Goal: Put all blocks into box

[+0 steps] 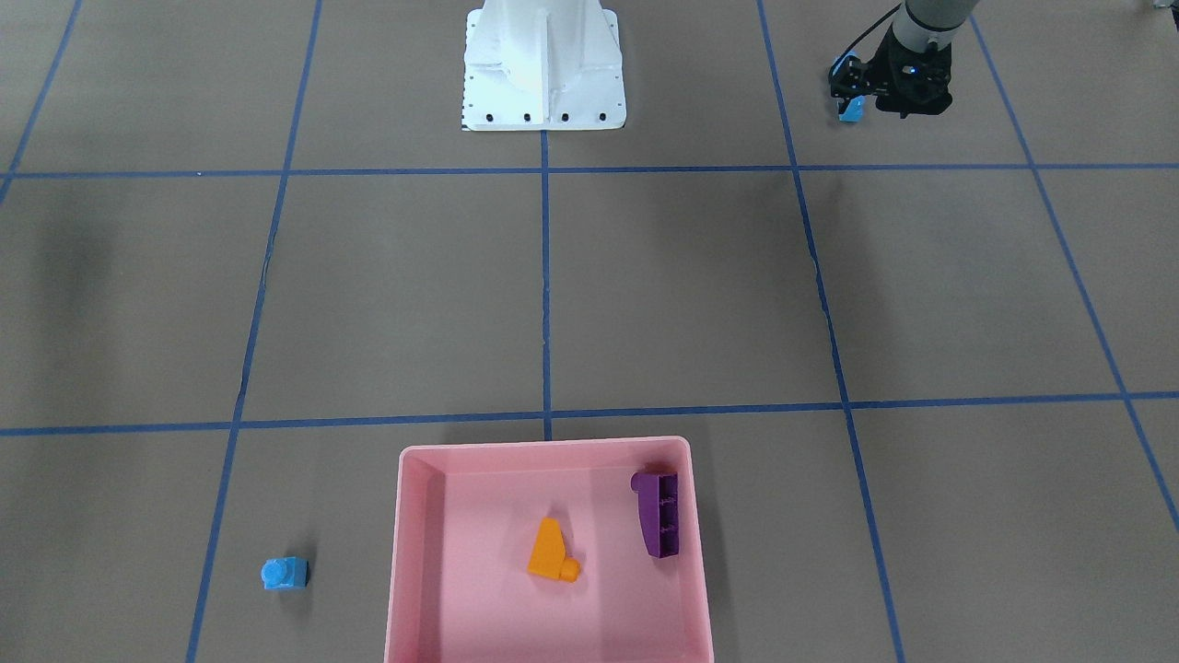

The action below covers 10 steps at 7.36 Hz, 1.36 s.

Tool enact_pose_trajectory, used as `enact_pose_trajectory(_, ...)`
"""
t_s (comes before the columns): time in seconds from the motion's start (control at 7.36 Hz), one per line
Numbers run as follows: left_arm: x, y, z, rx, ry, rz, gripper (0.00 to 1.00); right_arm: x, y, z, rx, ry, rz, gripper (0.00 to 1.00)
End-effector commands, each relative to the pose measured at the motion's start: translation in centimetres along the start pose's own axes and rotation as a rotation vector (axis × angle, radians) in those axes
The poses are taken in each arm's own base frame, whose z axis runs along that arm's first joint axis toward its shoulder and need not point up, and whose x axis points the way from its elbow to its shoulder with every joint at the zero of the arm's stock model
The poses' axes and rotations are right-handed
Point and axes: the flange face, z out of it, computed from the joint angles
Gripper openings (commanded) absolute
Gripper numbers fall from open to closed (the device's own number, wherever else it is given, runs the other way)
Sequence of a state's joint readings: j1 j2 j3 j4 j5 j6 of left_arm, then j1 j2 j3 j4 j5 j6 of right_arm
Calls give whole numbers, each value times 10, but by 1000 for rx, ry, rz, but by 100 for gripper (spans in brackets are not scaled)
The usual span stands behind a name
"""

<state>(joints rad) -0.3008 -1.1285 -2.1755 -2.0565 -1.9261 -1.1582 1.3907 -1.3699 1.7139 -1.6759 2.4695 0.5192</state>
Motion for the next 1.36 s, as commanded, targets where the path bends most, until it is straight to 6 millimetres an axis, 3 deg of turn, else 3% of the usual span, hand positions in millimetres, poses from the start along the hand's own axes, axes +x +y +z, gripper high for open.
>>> enact_pose_trajectory(0.0, -4, 19, 58, -55, 35, 1, 99, -165, -19, -9, 12, -32, -7, 0)
enact_pose_trajectory(0.14, 1, 23, 56, -63, 46, -17, 99, -215, -31, -13, 12, -45, 3, 0)
enact_pose_trajectory(0.41, 8, 34, 52, -108, 72, -24, 95, -339, -59, -12, 4, -45, 59, 0)
enact_pose_trajectory(0.54, 3, 39, 53, -128, 64, -25, 89, -379, -58, -6, 14, -31, 90, 0)
enact_pose_trajectory(0.82, -4, 44, 56, -140, 46, -25, 71, -434, -56, 11, 32, 4, 80, 0)
enact_pose_trajectory(0.95, -3, 44, 55, -139, 48, -26, 49, -459, -62, 29, 43, -20, 106, 0)
enact_pose_trajectory(1.09, -3, 44, 56, -140, 47, -25, 27, -479, -63, 64, 106, -60, 151, 0)
enact_pose_trajectory(1.22, -2, 44, 55, -140, 48, -30, 16, -509, -59, 99, 184, -78, 195, 0)
